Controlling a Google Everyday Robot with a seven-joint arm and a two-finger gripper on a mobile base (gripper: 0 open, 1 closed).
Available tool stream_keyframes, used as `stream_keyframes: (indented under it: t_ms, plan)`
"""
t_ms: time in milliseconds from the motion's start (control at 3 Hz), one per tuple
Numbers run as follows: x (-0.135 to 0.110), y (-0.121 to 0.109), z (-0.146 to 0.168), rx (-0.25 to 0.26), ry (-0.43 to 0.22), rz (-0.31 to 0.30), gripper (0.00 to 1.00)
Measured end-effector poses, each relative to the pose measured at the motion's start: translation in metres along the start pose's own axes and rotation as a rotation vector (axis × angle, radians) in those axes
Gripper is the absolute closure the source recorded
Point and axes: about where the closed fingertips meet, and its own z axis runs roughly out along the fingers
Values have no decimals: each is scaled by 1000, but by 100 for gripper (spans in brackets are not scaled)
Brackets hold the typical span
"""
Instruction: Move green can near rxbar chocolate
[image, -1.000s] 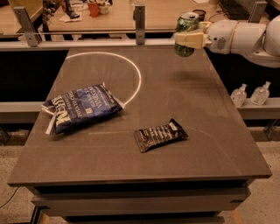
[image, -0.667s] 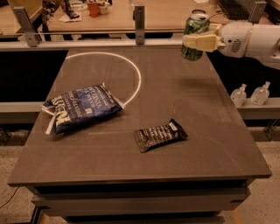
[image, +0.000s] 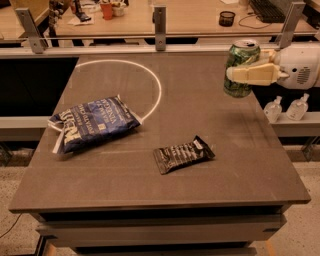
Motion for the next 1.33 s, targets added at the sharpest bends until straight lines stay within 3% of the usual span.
stream_keyframes:
  t_ms: [667,1333]
  plan:
    - [9,31,9,16,-23,29,100]
    - [33,53,18,60,-9,-9,100]
